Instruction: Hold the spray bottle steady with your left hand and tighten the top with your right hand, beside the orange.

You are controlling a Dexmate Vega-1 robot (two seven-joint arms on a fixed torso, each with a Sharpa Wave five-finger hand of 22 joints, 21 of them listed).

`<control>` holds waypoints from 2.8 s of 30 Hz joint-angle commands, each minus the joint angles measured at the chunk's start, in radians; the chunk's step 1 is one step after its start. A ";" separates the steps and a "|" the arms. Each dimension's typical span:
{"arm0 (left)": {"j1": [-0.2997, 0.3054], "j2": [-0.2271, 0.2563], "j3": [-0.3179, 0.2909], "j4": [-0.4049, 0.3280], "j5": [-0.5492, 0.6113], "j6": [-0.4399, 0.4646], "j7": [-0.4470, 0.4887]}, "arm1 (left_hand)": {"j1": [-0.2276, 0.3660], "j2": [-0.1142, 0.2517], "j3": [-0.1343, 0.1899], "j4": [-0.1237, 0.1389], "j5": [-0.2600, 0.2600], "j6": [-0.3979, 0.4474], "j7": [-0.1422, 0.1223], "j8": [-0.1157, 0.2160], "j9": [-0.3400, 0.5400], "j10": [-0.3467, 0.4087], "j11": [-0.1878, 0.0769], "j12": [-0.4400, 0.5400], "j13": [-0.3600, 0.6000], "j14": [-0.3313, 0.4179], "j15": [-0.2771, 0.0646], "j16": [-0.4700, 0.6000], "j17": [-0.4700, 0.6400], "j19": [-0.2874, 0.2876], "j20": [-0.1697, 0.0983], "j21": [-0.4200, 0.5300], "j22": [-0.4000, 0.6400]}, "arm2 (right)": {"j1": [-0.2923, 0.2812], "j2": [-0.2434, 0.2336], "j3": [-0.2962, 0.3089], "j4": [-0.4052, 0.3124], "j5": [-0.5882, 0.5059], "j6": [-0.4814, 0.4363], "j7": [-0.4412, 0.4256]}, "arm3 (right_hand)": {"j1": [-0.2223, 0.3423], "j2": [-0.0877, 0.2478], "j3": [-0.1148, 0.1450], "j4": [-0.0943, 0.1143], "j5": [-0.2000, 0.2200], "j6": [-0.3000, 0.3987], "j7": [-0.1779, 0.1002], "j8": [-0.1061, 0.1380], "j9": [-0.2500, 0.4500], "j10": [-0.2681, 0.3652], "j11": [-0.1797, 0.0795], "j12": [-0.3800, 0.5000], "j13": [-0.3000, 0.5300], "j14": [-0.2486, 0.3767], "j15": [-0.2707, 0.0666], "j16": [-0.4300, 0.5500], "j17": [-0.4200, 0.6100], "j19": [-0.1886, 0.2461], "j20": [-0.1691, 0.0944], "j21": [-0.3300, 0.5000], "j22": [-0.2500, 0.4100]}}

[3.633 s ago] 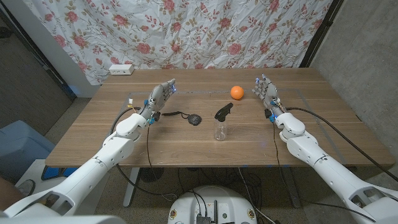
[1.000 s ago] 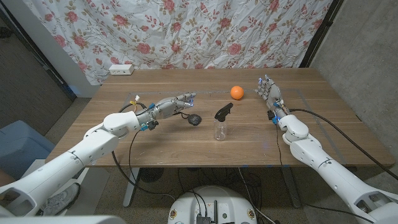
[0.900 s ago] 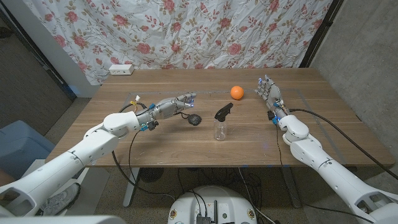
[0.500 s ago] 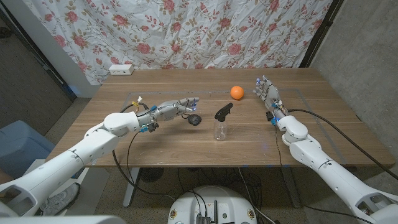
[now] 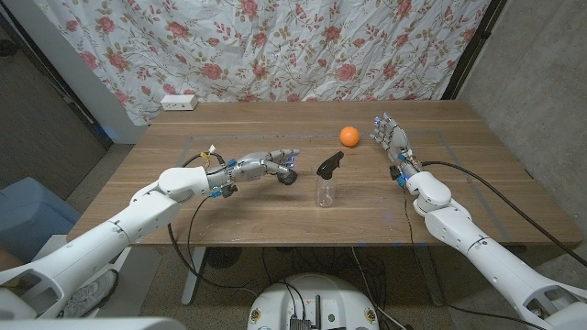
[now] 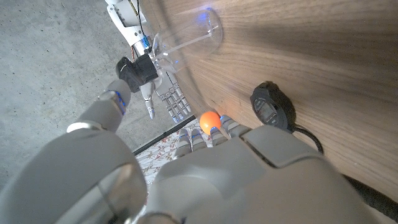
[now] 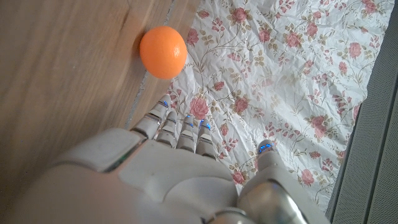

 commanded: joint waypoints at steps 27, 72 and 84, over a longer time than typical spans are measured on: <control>-0.110 -0.165 0.121 0.194 0.076 -0.091 -0.077 | 0.043 -0.020 -0.020 0.003 0.006 -0.023 -0.008 0.004 0.005 -0.030 0.003 0.001 0.004 -0.031 0.009 -0.002 0.005 -0.033 -0.066 0.004 0.003 | -0.006 -0.017 0.000 0.002 -0.020 0.000 -0.005 | 0.002 0.021 0.002 -0.007 -0.002 -0.039 0.009 -0.006 0.004 -0.005 0.002 -0.004 0.006 -0.006 0.008 -0.004 -0.004 -0.003 0.008 0.001 0.003; -0.207 -0.291 0.195 0.383 0.155 -0.184 -0.104 | 0.214 -0.015 -0.038 0.000 -0.002 0.171 0.004 0.074 0.012 0.201 -0.016 0.052 0.010 0.203 -0.047 0.033 0.005 0.072 -0.073 0.022 0.001 | -0.070 -0.031 0.035 -0.039 -0.006 0.042 -0.025 | -0.001 0.023 -0.003 -0.010 -0.003 -0.046 0.009 -0.001 0.004 -0.004 0.001 -0.003 0.006 -0.004 0.008 -0.003 -0.007 -0.001 0.013 0.003 0.003; -0.210 -0.311 0.204 0.404 0.188 -0.205 -0.062 | 0.330 -0.023 -0.060 -0.002 -0.008 0.290 -0.007 0.121 0.020 0.322 -0.040 0.065 0.019 0.333 -0.077 0.035 0.007 0.119 -0.083 0.016 0.001 | -0.066 -0.033 0.036 -0.034 -0.004 0.040 -0.017 | -0.002 0.024 -0.004 -0.011 -0.003 -0.047 0.009 0.000 0.004 -0.003 -0.001 -0.002 0.006 -0.004 0.009 -0.002 -0.007 -0.001 0.022 0.003 0.004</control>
